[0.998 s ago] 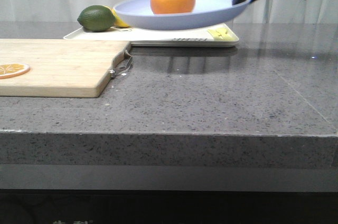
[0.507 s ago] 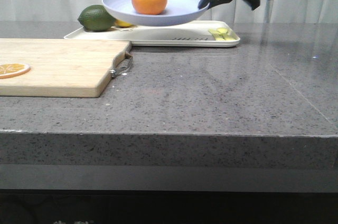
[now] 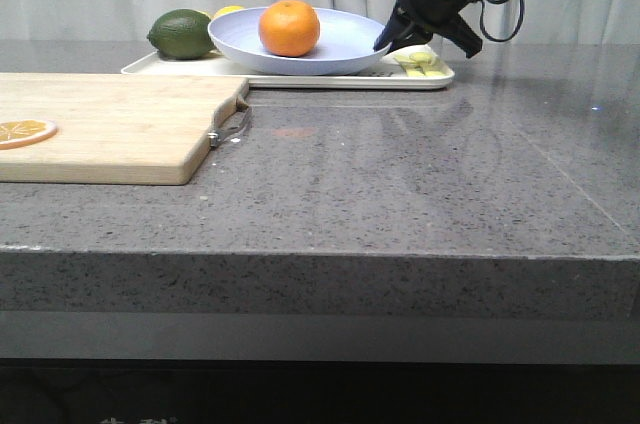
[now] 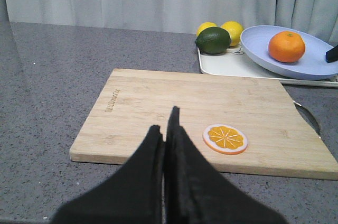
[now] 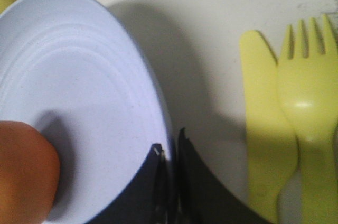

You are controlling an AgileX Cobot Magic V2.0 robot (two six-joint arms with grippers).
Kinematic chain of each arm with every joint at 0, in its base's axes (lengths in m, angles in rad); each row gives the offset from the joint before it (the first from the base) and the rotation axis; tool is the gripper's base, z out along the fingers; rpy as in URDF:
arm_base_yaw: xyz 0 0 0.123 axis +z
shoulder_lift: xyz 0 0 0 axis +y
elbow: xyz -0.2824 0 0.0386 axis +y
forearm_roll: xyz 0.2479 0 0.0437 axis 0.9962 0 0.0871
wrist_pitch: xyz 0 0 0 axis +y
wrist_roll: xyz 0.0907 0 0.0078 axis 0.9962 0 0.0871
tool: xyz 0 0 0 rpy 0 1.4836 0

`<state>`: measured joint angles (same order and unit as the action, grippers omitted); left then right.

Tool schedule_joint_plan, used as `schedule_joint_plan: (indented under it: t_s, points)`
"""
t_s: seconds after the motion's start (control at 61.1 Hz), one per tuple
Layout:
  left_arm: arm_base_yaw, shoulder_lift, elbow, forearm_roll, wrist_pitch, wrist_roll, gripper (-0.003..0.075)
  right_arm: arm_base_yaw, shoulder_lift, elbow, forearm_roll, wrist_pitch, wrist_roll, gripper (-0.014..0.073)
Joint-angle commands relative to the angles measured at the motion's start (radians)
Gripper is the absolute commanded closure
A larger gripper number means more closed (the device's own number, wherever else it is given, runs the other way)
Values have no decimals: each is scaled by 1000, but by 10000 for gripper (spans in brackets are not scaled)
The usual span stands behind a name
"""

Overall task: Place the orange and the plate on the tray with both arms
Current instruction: 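Release the plate rim and raise the right gripper away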

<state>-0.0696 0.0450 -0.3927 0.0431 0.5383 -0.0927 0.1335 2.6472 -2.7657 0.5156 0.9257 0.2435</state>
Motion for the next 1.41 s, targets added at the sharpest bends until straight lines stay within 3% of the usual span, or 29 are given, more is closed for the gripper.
schedule_joint_plan:
  t_s: [0.0,0.343,0.474,0.572,0.687,0.867,1.161,1.39]
  points:
    - [1,12,-26,-8,-82,-8,738,-5,-74,-37,30,-61,-11,617]
    - [1,12,-26,-8,-82,-8,738,-5,-82,-43,28,-68,-17,227]
    - [1,12,-26,-8,-82,-8,738,-19,-142,-43,-18,-1,-27,183]
    - [1,12,-26,-8,-82,-8,738,-23,-194,-43,-111,100,-27,221]
    - [1,12,-26,-8,-82,-8,738,-16,-264,-43,-255,218,-29,403]
    - [1,12,-26,-8,-82,-8,738,-15,-327,-43,-351,377,-41,665]
    - [1,12,-26,-8,-82,-8,738,-16,-428,-10,-377,414,-140,663]
    - [1,12,-26,-8,-82,-8,738,-24,-689,344,-438,412,-200,663]
